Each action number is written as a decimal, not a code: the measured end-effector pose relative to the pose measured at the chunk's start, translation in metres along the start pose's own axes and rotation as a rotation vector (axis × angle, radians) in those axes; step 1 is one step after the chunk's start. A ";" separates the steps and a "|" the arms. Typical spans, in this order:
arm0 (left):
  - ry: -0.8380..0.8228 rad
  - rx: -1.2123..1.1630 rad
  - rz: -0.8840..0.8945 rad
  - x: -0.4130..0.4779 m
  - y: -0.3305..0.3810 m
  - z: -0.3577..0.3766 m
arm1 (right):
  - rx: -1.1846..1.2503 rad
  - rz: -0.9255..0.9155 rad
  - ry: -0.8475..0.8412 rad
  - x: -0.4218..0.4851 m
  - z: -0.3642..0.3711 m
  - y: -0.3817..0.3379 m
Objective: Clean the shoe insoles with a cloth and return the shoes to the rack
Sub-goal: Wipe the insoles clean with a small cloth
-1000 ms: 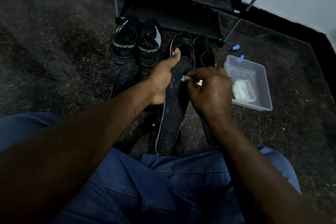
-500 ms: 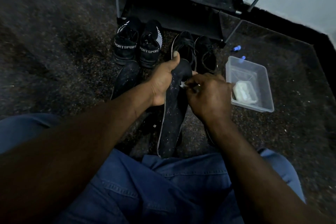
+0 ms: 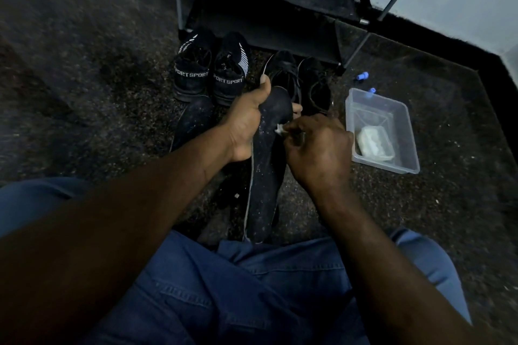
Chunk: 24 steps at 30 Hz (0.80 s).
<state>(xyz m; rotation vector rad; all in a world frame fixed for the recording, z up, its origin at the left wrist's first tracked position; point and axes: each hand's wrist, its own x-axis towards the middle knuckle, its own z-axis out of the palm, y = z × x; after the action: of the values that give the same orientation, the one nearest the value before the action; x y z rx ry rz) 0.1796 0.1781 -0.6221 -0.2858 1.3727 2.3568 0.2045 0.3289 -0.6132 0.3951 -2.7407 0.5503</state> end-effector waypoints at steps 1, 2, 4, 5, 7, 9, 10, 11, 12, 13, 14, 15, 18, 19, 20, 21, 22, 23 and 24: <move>0.000 0.000 -0.005 0.000 -0.001 0.000 | 0.001 0.000 -0.002 -0.001 0.001 0.001; -0.003 -0.008 -0.016 0.000 -0.003 0.000 | 0.003 0.001 -0.001 0.000 0.001 0.001; -0.016 -0.047 -0.047 -0.001 -0.004 0.001 | 0.012 0.006 0.019 0.005 -0.002 0.000; -0.027 -0.059 -0.060 -0.002 -0.005 0.003 | 0.013 0.010 0.041 0.009 -0.004 -0.002; -0.072 -0.061 -0.080 -0.004 -0.006 0.008 | 0.006 0.020 0.091 0.019 -0.009 -0.006; -0.088 -0.078 -0.074 -0.005 -0.007 0.013 | -0.006 0.030 0.100 0.025 -0.011 -0.008; -0.075 -0.089 -0.063 -0.005 -0.007 0.013 | -0.010 0.032 0.091 0.025 -0.011 -0.007; -0.058 -0.096 -0.053 -0.005 -0.006 0.012 | -0.015 0.030 0.078 0.022 -0.010 -0.007; -0.041 -0.093 -0.047 -0.004 -0.005 0.010 | -0.014 0.027 0.059 0.017 -0.008 -0.005; -0.025 -0.077 -0.041 -0.003 -0.003 0.008 | -0.009 0.021 0.037 0.011 -0.007 -0.003; -0.015 -0.053 -0.030 -0.002 -0.002 0.005 | 0.003 0.013 0.014 0.005 -0.004 0.000; -0.005 -0.030 -0.012 0.000 -0.001 0.003 | 0.017 0.002 -0.004 0.000 -0.003 0.003; 0.009 -0.017 0.034 0.002 -0.002 -0.002 | 0.116 0.024 -0.021 -0.006 -0.002 0.007; 0.003 -0.021 0.034 0.003 -0.002 -0.002 | 0.183 0.072 -0.019 -0.005 -0.005 0.007; -0.008 -0.024 0.030 0.003 -0.002 -0.003 | 0.272 0.141 -0.020 -0.004 -0.009 0.005; -0.020 -0.025 0.026 0.002 0.000 -0.004 | 0.369 0.225 -0.019 -0.002 -0.014 0.003; -0.034 -0.031 0.022 0.001 0.003 -0.004 | 0.474 0.308 -0.002 0.001 -0.020 0.002; -0.048 -0.043 0.018 0.000 0.006 -0.005 | 0.589 0.390 0.031 0.005 -0.024 0.002; -0.065 -0.061 0.014 0.000 0.008 -0.005 | 0.732 0.474 0.071 0.010 -0.027 0.003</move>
<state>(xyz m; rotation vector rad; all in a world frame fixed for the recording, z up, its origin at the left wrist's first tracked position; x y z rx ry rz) 0.1763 0.1698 -0.6183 -0.2153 1.2783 2.4012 0.2010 0.3408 -0.5870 -0.1346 -2.4663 1.6569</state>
